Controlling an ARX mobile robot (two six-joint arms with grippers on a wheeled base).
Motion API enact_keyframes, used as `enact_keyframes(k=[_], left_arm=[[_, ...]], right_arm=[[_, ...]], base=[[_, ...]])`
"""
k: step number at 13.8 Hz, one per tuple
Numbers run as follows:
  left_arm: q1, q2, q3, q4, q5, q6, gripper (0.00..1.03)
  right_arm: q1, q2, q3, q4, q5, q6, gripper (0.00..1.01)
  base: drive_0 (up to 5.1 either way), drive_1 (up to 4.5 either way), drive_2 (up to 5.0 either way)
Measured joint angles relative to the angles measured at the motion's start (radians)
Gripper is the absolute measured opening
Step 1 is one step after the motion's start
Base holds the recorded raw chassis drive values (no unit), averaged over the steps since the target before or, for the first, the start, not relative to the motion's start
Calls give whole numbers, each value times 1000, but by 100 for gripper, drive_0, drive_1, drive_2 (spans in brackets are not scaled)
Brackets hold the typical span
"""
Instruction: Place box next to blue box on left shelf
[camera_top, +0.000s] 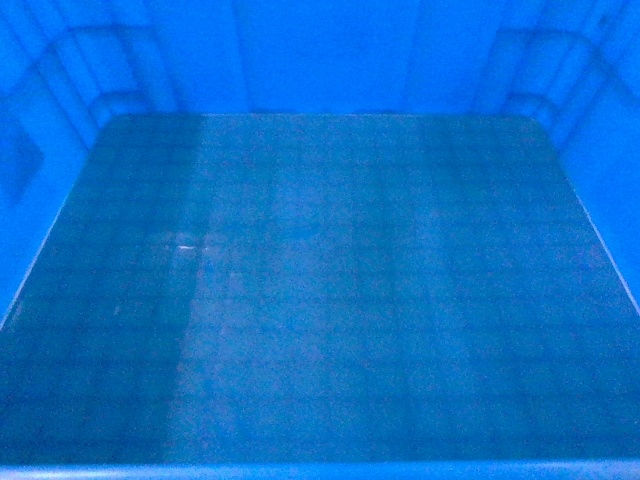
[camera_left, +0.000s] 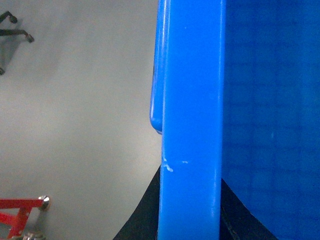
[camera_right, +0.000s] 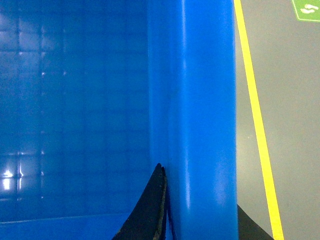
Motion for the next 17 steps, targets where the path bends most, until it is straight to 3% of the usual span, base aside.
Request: enact_keyframes(k=[17], left_arm=[[0, 0, 0, 0, 0, 2, 12]], right_arm=[[0, -2, 0, 0, 1, 0, 13]], base=[[-3, 430, -436]])
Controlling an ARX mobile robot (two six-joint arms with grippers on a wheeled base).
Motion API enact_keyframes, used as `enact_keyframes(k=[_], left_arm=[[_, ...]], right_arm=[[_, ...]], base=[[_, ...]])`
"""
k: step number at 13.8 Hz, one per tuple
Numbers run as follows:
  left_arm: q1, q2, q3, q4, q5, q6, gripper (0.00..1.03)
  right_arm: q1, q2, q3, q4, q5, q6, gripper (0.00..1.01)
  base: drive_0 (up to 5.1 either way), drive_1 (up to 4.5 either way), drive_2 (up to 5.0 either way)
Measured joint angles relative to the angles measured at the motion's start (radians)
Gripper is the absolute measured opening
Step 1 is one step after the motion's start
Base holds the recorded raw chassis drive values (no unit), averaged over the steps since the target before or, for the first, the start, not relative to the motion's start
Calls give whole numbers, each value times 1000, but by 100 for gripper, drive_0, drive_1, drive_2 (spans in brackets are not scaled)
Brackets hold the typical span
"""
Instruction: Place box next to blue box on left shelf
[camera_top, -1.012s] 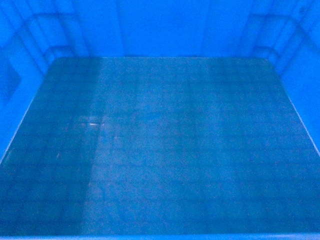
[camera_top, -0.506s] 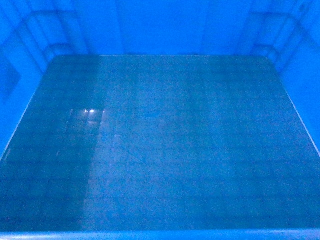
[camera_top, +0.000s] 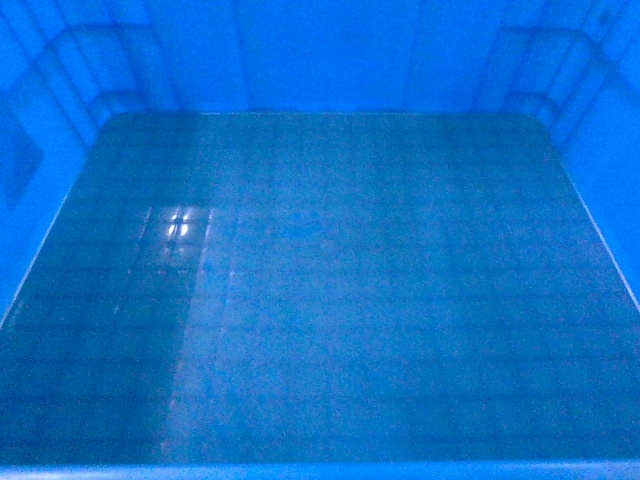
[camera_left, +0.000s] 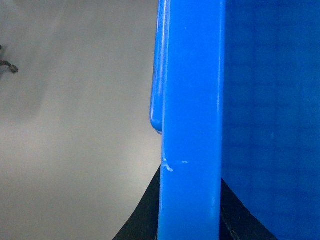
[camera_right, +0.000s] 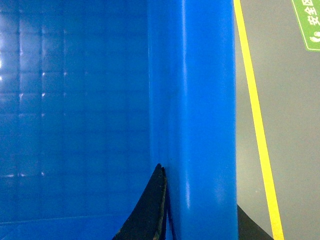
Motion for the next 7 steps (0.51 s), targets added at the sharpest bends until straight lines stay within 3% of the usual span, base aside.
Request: enact_keyframes(k=[7], left_arm=[[0, -1, 0, 1, -1, 0, 12]], right_arm=[[0, 0, 0, 2, 0, 0, 13]], base=[[4, 437, -429]])
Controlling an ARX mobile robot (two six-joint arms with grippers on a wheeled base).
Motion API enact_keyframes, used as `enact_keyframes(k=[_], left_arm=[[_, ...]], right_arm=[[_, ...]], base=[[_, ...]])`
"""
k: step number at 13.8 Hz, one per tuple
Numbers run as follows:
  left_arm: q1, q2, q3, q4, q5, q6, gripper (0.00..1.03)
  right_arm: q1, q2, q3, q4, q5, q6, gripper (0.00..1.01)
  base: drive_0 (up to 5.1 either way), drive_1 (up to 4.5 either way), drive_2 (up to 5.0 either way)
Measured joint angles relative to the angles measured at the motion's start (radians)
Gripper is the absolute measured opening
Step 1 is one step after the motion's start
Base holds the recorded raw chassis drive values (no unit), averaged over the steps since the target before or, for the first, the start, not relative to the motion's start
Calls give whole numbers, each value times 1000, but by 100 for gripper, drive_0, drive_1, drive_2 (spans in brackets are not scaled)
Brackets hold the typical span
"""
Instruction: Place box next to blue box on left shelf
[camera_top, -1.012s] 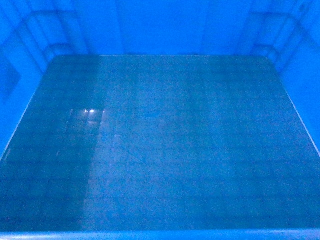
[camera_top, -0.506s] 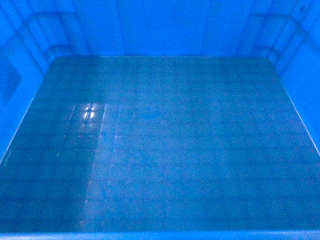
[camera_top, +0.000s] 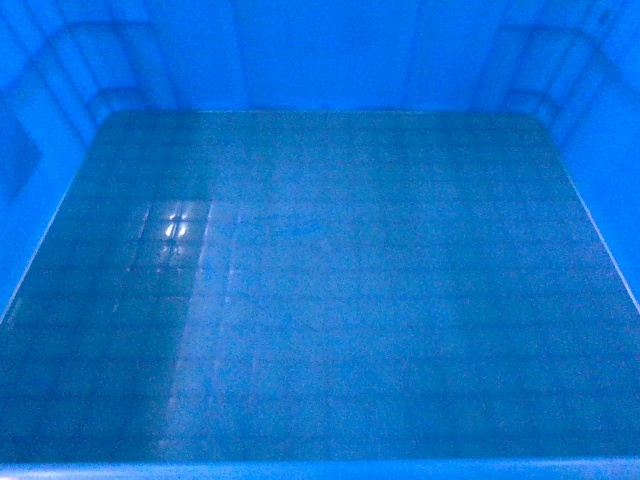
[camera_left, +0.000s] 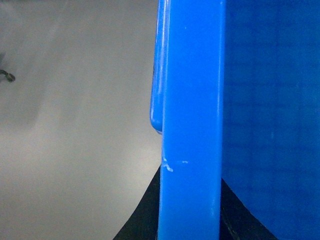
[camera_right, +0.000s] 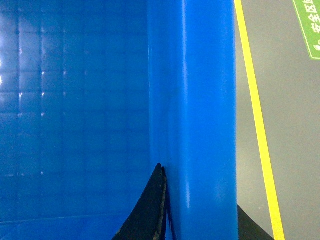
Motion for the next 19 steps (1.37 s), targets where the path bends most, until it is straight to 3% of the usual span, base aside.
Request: enact_keyframes(k=[19], left_arm=[[-1, 0, 0, 1, 0, 0, 12]], right_arm=[[0, -1, 0, -1, 1, 0, 13]], base=[[-8, 425, -441]])
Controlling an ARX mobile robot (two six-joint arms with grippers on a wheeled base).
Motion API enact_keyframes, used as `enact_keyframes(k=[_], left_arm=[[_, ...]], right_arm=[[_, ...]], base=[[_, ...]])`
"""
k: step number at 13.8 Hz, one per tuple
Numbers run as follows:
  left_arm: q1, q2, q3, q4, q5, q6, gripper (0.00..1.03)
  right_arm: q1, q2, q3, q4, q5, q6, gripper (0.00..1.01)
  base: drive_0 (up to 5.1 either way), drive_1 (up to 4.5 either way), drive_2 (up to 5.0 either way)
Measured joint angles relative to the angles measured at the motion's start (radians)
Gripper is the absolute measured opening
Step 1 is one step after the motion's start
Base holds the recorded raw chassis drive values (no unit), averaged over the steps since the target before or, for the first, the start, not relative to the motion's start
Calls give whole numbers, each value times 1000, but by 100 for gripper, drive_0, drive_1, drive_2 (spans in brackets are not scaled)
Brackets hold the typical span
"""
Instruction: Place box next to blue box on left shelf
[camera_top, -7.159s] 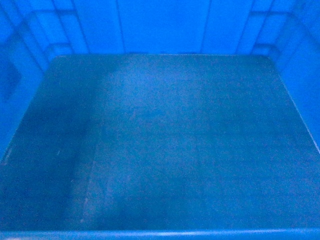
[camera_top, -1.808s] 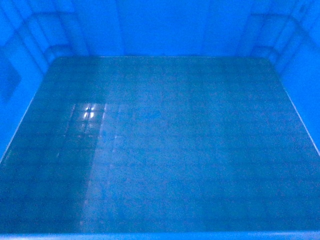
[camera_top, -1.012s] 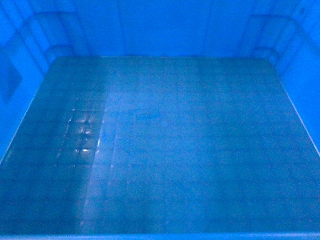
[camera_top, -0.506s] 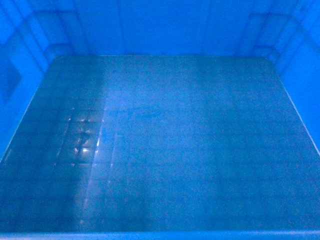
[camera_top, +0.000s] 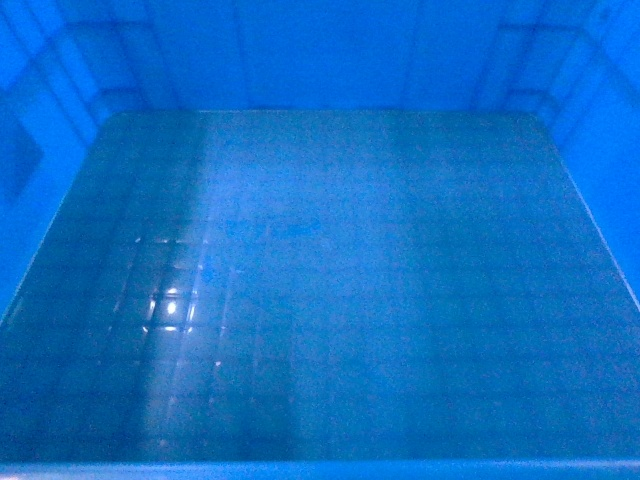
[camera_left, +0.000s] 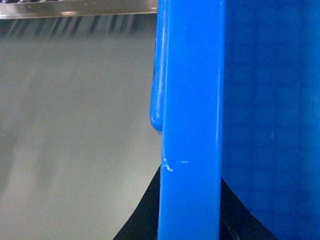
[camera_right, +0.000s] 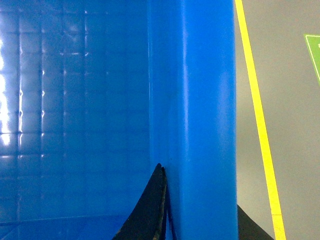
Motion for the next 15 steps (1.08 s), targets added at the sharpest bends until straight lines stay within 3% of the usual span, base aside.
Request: enact_keyframes(k=[15], left_arm=[[0, 0, 0, -1, 0, -1, 12]], right_arm=[[0, 1, 0, 1, 0, 0, 13]], base=[[-4, 429, -437]])
